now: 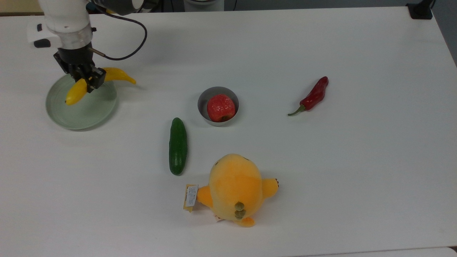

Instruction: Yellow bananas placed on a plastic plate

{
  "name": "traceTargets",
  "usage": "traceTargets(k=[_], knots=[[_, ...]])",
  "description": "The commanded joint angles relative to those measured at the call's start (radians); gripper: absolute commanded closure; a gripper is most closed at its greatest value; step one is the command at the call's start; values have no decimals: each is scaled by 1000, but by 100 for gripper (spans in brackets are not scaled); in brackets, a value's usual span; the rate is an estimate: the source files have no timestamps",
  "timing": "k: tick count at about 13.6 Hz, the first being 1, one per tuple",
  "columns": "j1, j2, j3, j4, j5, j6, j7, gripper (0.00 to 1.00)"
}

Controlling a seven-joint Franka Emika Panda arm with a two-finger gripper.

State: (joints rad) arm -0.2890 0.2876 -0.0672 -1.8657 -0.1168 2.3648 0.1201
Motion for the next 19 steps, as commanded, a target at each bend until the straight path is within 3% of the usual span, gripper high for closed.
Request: traceTargets(k=[1,3,4,10,13,17,19], knots=[[-9,31,-20,28,0,43,-20,62],[-7,41,-19,28,3,47,-7,15],[-7,42,-19,28,2,47,-7,0],[2,21,-17,28,6,27,-4,0],[25,-25,7,28,5,-147,1,0],[102,-191,72,26,11,-363,7,0],[149,-266,92,28,46,-461,13,0]])
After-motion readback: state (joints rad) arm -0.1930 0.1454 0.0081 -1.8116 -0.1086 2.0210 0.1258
